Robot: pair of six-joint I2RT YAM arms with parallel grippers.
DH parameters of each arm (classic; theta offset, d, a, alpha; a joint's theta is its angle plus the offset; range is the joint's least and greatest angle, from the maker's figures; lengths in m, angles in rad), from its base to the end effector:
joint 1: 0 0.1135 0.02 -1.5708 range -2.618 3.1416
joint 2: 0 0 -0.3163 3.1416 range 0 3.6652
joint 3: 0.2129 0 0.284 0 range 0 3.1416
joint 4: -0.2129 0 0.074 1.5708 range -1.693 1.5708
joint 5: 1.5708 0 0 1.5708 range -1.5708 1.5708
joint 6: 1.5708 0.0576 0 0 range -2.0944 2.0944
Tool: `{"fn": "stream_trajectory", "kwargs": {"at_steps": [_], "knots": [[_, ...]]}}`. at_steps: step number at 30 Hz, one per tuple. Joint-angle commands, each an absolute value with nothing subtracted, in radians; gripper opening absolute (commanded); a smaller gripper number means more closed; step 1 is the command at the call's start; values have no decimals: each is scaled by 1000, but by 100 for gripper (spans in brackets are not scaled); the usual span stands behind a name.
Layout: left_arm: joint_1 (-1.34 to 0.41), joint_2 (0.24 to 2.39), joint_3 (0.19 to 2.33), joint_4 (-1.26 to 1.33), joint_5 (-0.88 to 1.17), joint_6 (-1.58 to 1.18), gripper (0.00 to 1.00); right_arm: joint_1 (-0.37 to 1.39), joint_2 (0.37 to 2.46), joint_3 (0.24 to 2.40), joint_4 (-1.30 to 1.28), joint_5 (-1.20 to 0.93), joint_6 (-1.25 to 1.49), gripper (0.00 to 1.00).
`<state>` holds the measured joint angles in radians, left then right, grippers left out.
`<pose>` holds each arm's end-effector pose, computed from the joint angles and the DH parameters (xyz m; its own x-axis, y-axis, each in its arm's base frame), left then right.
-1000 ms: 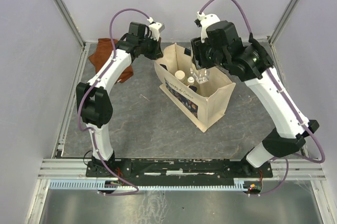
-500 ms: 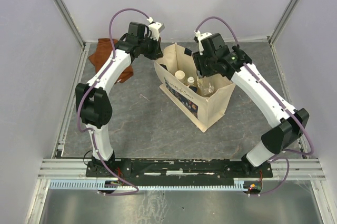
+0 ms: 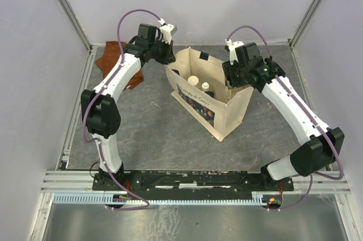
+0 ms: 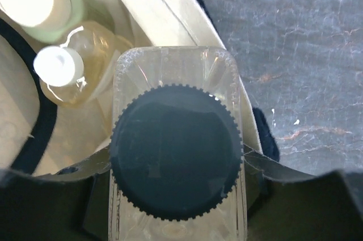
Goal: Place the personal care products into the canvas bag
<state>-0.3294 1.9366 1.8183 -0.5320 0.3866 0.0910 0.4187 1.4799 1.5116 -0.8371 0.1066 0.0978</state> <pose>0.4824 -0.1879 0.3586 -0.5175 0.2659 -0.8134 0.6332 0.7583 -0.1550 0.3294 0.1399 0.4026 -0.6886 -0.2001 -0.6970 -0.2710 0.9626 -0.0087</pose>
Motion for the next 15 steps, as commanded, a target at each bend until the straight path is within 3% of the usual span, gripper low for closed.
{"fn": "stream_trajectory", "kwargs": {"at_steps": [1, 15], "knots": [[-306, 1876, 1847, -527, 330, 101, 3, 396, 1359, 1430, -680, 69, 21, 20], [-305, 1873, 1848, -532, 325, 90, 3, 390, 1283, 1177, -612, -15, 38, 20]]}}
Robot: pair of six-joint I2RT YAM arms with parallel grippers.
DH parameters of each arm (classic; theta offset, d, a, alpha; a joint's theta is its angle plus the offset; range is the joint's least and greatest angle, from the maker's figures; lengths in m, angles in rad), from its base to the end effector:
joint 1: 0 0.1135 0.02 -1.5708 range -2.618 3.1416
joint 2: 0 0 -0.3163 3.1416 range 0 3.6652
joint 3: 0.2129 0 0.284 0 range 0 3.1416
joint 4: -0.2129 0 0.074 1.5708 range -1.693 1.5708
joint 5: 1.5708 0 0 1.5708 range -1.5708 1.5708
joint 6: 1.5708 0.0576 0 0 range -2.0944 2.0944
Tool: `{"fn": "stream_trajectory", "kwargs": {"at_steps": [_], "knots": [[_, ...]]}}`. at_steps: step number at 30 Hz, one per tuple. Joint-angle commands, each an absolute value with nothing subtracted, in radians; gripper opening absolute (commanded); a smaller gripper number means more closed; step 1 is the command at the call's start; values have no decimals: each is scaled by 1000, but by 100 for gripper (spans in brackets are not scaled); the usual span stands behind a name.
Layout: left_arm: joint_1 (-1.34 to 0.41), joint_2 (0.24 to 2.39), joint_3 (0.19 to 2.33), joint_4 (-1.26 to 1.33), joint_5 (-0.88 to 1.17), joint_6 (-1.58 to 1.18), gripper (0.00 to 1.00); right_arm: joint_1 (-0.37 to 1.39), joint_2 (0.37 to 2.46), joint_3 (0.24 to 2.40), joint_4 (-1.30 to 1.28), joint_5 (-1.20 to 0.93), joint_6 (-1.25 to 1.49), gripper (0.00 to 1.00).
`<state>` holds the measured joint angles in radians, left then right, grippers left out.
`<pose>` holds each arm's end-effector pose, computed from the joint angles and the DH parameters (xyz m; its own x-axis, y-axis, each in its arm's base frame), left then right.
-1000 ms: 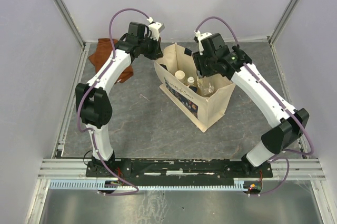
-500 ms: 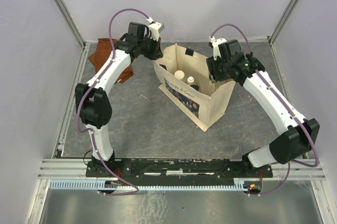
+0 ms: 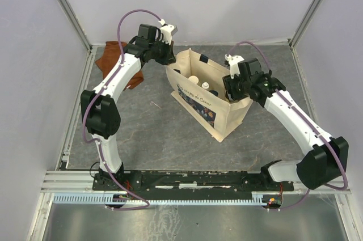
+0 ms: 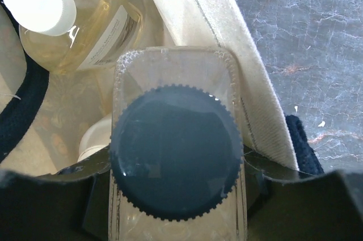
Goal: Place the personal care products into the canvas bag
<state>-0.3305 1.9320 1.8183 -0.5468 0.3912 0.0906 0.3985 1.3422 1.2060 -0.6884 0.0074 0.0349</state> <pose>0.4799 -0.1879 0.3594 -0.5250 0.2686 -0.8076 0.6349 0.7555 -0.1615 0.2959 0.1241 0.3467 -0.6897 -0.2525 -0.6786 -0.3595 0.9330 0.0183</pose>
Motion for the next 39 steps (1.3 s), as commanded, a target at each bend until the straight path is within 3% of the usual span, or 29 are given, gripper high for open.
{"fn": "stream_trajectory", "kwargs": {"at_steps": [1, 27, 29, 34, 39], "knots": [[-304, 1873, 1848, -533, 325, 89, 3, 389, 1281, 1164, -610, -22, 37, 20], [-306, 1876, 1845, -537, 324, 94, 3, 393, 1337, 970, -657, -57, 74, 21], [-305, 1878, 1845, -535, 325, 93, 3, 393, 1330, 972, -671, -50, 75, 29], [-306, 1875, 1848, -537, 325, 94, 3, 393, 1289, 1008, -708, -34, 85, 61], [-305, 1875, 1848, -537, 327, 92, 3, 393, 1266, 1113, -754, -10, 88, 76]]}}
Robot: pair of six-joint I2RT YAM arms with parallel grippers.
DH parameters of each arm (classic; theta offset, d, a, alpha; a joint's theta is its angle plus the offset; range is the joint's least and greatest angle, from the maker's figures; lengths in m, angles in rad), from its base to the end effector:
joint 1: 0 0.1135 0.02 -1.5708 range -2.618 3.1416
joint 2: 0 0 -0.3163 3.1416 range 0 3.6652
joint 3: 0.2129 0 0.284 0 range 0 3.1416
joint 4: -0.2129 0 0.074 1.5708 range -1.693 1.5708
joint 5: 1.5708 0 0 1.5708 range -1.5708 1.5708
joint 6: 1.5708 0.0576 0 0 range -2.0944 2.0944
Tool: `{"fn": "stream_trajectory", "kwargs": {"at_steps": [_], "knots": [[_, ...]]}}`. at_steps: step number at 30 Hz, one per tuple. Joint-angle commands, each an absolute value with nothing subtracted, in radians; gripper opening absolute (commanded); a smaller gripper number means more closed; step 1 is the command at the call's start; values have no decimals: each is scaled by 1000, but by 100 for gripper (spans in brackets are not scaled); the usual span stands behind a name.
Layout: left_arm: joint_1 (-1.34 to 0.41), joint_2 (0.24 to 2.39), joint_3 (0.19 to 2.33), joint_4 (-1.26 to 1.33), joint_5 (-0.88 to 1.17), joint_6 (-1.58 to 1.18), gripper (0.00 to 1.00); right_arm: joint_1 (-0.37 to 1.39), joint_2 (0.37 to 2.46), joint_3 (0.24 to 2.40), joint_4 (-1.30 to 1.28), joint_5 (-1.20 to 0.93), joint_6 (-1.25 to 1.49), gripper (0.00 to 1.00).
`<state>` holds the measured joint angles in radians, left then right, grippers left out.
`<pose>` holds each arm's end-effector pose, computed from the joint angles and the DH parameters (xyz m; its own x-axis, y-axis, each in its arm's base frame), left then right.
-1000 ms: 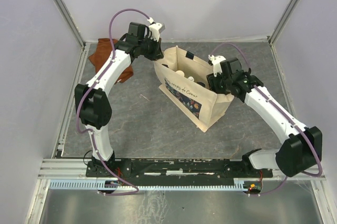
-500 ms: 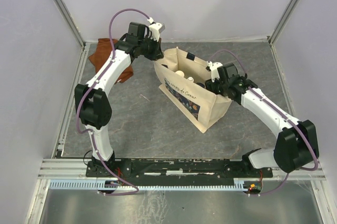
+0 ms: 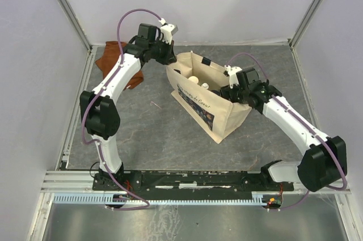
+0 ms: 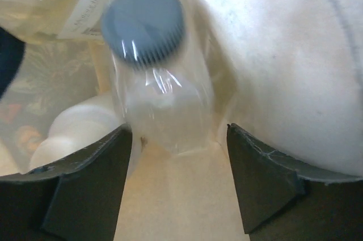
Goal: Place the personal care products into the canvas bag
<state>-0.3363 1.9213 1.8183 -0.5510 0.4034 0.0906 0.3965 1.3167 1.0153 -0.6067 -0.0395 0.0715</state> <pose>0.4755 -0.1902 0.3645 -0.5179 0.2692 -0.8120 0.6471 0.7441 -0.1660 0.2798 0.1196 0.2908 -0.7545 -0.2385 -0.6115 -0.3553 0.9317 0.0750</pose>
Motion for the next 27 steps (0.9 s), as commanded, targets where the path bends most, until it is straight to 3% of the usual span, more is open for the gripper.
{"fn": "stream_trajectory", "kwargs": {"at_steps": [1, 8, 16, 17, 18, 21, 24, 27], "knots": [[-306, 1875, 1848, -536, 328, 91, 3, 393, 1269, 1140, -767, -12, 86, 78], [-305, 1870, 1850, -536, 328, 90, 3, 394, 1283, 1348, -836, 11, 78, 89], [-305, 1864, 1857, -535, 335, 81, 5, 394, 1290, 1602, -928, 43, 80, 91], [-305, 1863, 1859, -537, 337, 78, 10, 394, 1288, 1620, -931, 51, 87, 91], [-305, 1862, 1867, -536, 347, 63, 35, 393, 1285, 1640, -933, 68, 101, 94], [-305, 1859, 1884, -535, 359, 35, 74, 393, 1282, 1633, -926, 76, 122, 96], [-305, 1842, 1890, -519, 368, 5, 92, 394, 1279, 1602, -911, 73, 145, 96], [-306, 1819, 1889, -489, 393, -22, 94, 394, 1269, 1561, -886, 70, 156, 97]]}}
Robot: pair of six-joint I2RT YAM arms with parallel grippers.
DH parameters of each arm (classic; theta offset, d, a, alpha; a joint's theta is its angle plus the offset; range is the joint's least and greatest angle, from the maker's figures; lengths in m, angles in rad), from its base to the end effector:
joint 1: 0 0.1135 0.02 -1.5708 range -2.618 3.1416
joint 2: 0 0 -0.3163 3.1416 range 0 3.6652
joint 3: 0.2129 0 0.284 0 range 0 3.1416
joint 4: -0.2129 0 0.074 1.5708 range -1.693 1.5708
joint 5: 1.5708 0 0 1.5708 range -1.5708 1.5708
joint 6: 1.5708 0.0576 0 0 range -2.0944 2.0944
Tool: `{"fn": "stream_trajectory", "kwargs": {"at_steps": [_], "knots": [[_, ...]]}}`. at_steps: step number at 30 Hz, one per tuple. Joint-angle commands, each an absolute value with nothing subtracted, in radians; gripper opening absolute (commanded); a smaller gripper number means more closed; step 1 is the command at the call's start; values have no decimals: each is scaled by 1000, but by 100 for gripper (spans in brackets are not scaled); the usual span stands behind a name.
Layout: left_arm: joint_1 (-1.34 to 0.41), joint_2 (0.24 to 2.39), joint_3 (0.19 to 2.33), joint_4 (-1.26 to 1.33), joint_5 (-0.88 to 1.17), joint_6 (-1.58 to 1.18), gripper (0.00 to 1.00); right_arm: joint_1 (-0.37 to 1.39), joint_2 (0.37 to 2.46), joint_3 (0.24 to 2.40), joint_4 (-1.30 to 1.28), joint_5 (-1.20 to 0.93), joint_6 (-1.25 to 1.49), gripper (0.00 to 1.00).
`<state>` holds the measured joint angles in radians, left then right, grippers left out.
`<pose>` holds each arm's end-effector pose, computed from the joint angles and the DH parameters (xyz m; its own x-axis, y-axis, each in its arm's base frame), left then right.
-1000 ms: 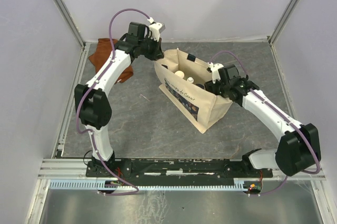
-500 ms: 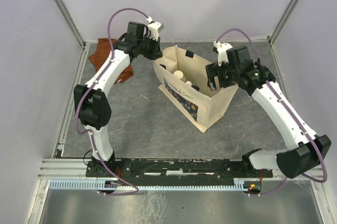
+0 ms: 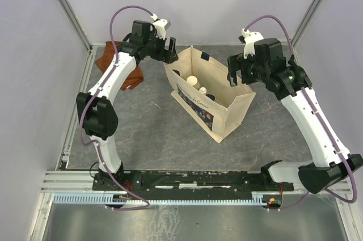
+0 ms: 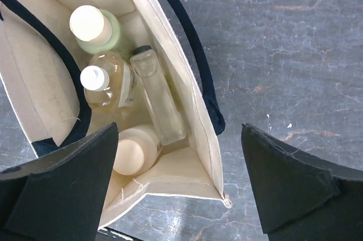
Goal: Place the personal care products into the canvas bag
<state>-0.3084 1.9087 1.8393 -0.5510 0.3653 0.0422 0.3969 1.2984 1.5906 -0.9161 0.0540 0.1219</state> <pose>0.4796 -0.1744 0.3782 -0.5298 0.2101 -0.8217 0.5833 0.7936 -0.1732 0.2688 0.1093 0.4787 -0.5768 -0.1101 -0.8094 -0.2775 0.9584 0.0674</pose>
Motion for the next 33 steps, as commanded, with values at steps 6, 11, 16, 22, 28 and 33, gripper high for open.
{"fn": "stream_trajectory", "kwargs": {"at_steps": [6, 11, 16, 22, 28, 33], "knots": [[-304, 1752, 1878, -439, 380, -112, 96, 392, 1275, 1552, -906, 177, 182, 100], [-297, 1651, 1833, -450, 256, -162, 96, 377, 1227, 1527, -915, 264, 222, 100], [-262, 1518, 1728, -552, 89, -121, 97, 340, 1199, 1496, -970, 305, 230, 100], [-204, 1359, 1507, -570, 6, -155, 97, 296, 1101, 1401, -984, 328, 294, 100], [-204, 1224, 1323, -535, -142, -226, 97, 289, 1019, 1304, -1056, 381, 320, 100], [-206, 1175, 1248, -542, -259, -278, 98, 288, 978, 1243, -1066, 371, 331, 100]]}}
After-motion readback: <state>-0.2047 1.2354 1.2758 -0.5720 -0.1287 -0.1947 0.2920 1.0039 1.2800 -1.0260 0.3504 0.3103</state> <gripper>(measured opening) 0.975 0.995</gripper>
